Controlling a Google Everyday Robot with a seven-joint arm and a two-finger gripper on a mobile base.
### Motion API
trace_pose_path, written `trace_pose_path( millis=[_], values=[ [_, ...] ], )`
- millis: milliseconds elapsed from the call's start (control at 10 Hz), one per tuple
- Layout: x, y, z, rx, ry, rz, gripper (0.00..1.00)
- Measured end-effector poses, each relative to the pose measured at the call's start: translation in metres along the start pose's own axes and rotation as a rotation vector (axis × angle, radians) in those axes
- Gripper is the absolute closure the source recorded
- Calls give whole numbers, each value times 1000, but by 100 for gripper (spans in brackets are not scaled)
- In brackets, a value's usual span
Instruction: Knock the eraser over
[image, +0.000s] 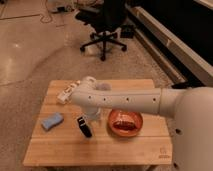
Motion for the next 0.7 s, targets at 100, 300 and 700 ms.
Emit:
trace_pose_path(
  millis=[100,300,700],
  values=[
    [0,-5,1,-1,-4,0,59],
    [-1,-4,1,-2,-3,2,59],
    [2,6,3,2,-6,-8,59]
  ],
)
